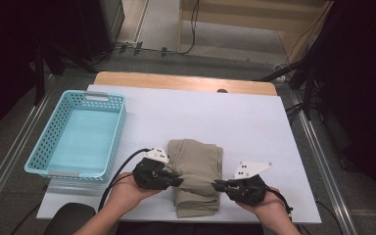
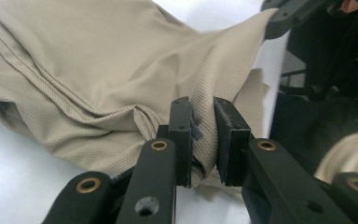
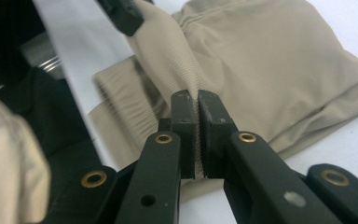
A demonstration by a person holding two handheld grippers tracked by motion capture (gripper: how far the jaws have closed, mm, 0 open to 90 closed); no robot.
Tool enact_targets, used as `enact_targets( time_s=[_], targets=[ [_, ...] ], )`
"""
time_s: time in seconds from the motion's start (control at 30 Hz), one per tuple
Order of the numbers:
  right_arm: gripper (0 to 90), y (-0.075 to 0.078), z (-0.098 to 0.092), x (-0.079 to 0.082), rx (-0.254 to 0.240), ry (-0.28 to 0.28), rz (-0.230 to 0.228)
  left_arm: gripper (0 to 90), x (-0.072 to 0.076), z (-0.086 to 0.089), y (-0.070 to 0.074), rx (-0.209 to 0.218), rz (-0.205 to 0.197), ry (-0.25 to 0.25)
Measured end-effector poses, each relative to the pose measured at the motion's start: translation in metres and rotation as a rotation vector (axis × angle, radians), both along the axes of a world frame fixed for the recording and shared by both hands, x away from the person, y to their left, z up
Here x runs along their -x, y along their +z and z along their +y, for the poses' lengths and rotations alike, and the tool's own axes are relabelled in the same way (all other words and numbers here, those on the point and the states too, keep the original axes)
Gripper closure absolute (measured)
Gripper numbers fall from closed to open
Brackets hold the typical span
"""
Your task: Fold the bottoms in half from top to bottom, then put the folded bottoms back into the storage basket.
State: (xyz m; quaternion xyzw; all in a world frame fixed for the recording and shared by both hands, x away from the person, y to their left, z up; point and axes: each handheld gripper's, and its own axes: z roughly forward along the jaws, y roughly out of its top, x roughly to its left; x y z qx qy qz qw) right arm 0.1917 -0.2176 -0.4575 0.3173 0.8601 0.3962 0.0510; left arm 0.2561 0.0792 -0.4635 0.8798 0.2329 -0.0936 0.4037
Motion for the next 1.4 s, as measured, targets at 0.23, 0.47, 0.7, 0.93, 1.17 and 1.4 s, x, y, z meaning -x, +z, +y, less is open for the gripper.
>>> enact_targets(
  time_s=[0.23,0.47,0.7,0.93,1.17,1.4],
  targets=[
    [51.3,-0.007,-0.013,0.014,-0.075,-0.057,0.012,43.9,-0.001,0.005,0.006,-0.007,-0.106,0.097],
    [36.8,-0.025,-0.013,-0.007,-0.084,-0.156,-0.011,22.6,-0.029,0.001,-0.012,-0.064,-0.097,0.211],
    [15.0,-0.053,0.001,-0.033,0.005,-0.207,0.004,0.0,-0.049,-0.005,-0.027,-0.091,-0.099,0.293],
    [12.6,-0.068,0.009,-0.038,0.059,-0.279,0.020,0.0,-0.061,-0.018,-0.050,-0.173,-0.116,0.308],
    [13.0,-0.070,0.017,-0.035,0.084,-0.300,-0.016,1.0,-0.041,-0.032,-0.060,-0.164,-0.248,0.322],
    [41.8,-0.066,0.027,-0.035,0.069,-0.304,0.001,37.9,-0.024,-0.040,-0.058,-0.099,-0.224,0.294]
  ],
)
